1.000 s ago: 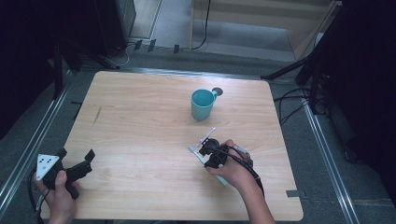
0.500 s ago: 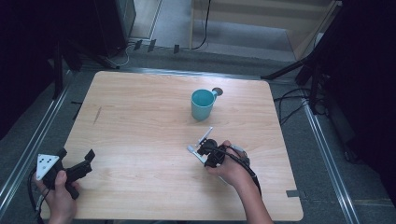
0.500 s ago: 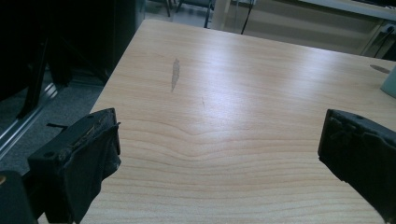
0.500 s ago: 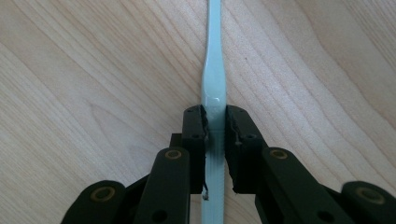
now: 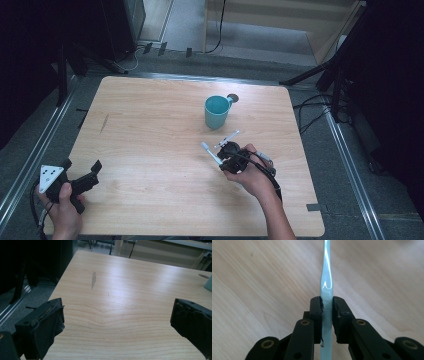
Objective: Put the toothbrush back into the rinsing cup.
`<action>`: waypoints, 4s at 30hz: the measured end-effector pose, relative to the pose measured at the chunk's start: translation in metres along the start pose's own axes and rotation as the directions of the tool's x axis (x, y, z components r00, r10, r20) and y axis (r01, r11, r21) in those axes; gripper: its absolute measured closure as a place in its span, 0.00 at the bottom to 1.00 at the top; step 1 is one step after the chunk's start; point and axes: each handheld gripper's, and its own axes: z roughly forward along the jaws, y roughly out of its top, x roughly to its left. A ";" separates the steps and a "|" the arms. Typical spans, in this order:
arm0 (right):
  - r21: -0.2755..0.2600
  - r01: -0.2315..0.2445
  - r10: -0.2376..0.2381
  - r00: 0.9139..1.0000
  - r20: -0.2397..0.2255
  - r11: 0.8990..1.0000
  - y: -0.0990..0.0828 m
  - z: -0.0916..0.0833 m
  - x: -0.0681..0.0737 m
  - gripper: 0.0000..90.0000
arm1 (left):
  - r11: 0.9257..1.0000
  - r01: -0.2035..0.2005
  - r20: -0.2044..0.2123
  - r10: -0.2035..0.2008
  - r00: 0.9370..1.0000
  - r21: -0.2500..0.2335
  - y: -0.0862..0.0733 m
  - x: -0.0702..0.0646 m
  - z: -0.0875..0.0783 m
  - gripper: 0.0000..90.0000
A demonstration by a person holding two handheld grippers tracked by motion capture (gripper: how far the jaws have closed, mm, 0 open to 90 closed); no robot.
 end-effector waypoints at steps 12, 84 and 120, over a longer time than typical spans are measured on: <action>-0.262 -0.096 0.112 0.993 0.047 0.960 0.002 -0.022 -0.012 0.88 | 1.000 0.001 0.001 -0.001 1.000 0.000 0.000 0.000 0.000 0.00; -0.897 -0.201 0.430 0.903 -0.014 0.394 0.070 -0.006 -0.069 0.88 | 1.000 0.026 0.014 -0.025 1.000 -0.006 0.000 0.003 0.000 0.00; -0.801 -0.274 0.456 0.890 -0.001 0.533 0.066 0.041 -0.073 0.87 | 1.000 0.028 0.016 -0.028 0.999 -0.005 0.000 0.003 0.000 0.00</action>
